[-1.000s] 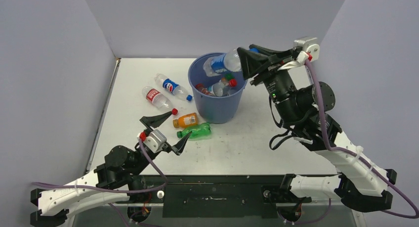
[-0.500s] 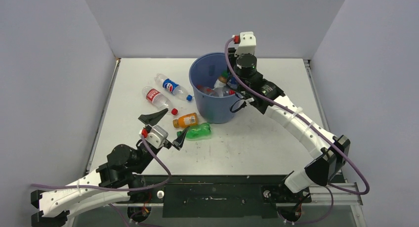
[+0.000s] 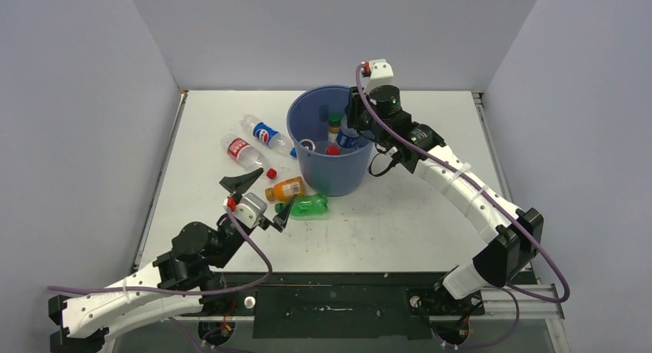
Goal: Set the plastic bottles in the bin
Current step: Place the plastic bottle in the trash bin.
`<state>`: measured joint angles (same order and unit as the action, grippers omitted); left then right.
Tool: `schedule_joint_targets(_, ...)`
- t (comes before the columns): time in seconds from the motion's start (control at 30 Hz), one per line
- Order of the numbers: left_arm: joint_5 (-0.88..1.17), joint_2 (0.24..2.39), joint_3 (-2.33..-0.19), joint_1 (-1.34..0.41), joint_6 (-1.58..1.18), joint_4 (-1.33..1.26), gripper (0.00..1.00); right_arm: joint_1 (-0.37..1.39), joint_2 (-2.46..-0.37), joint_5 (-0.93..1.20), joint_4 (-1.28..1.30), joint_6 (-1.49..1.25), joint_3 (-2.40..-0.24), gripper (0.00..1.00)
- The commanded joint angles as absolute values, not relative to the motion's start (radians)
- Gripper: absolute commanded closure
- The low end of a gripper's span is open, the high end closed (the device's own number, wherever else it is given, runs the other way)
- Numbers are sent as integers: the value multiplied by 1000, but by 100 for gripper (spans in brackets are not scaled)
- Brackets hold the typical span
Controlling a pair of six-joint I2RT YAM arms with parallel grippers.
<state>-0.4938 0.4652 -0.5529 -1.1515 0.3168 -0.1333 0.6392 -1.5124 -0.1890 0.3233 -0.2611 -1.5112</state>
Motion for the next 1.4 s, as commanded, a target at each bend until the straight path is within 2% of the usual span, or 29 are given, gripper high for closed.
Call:
schedule_joint_targets(0.0, -492, 472, -558, -1146, 300, -179, 4, 649, -1413, -107, 301, -328, -1529, 95)
schedule_joint_targets(0.13, -494, 476, -558, -1144, 299, -179, 4, 650, -1374, -237, 299, -269, -1561, 95)
schedule_joint_targets(0.37, -503, 492, -561, -1143, 299, -175, 4, 648, -1457, -362, 364, -172, -1594, 95)
schedule_joint_targets(1.0, -504, 521, -560, -1143, 296, -175, 4, 640, -1671, -169, 554, -209, -1632, 95)
schedule_joint_targets(1.17, -504, 517, -558, -1143, 296, -175, 4, 638, -1569, -43, 408, -246, -1537, 95)
schedule_joint_targets(1.27, -504, 516, -555, -1142, 296, -179, 4, 643, -1561, 37, 405, -241, -1554, 95)
schedule_joint_targets(1.37, -501, 520, -558, -1142, 296, -177, 4, 672, -1549, -67, 397, -215, -1547, 94)
